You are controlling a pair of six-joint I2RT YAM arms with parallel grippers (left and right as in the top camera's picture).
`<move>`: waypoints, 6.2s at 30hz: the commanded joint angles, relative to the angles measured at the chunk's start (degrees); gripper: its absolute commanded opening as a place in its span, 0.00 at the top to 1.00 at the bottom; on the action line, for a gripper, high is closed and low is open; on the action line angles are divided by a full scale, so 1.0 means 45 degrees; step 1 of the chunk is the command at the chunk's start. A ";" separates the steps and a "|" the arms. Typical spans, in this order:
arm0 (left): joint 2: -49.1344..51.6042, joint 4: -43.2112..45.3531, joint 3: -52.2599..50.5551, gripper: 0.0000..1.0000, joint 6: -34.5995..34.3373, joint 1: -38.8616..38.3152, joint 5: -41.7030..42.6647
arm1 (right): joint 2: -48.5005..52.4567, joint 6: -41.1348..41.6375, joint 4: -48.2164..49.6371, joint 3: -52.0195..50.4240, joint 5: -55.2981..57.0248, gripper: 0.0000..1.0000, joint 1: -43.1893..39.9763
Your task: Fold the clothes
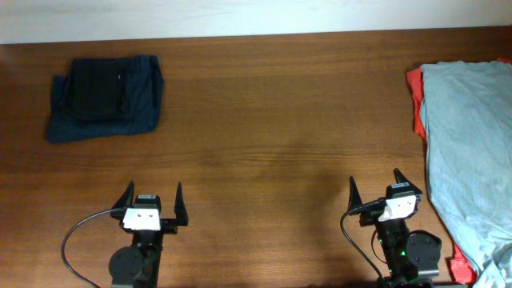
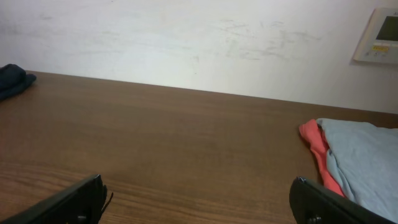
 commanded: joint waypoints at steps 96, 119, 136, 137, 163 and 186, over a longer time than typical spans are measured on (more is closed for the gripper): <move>-0.0121 -0.0015 -0.0058 0.01 0.0199 -0.0053 -0.0034 | 0.2997 0.3487 -0.6596 0.8830 0.5591 0.01 -0.0102; -0.0121 -0.0015 -0.0058 0.01 0.0199 -0.0053 -0.0034 | 1.8496 0.3347 -1.1341 1.8044 0.3648 0.01 -0.3045; -0.0121 -0.0015 -0.0058 0.01 0.0199 -0.0053 -0.0034 | 2.2838 0.1137 -0.6853 1.8034 0.3225 0.10 -0.4964; -0.0121 -0.0015 -0.0058 0.01 0.0199 -0.0053 -0.0034 | 2.2950 0.0879 -0.6640 1.8034 0.2973 0.10 -0.5032; -0.0121 -0.0010 -0.0058 0.01 0.0199 -0.0053 -0.0034 | 2.4130 0.0704 -0.3371 1.8034 0.1418 0.29 -0.5192; -0.0121 -0.0015 -0.0058 0.01 0.0199 -0.0053 -0.0034 | 2.7681 0.0233 0.2710 1.8039 0.1375 0.29 -0.5173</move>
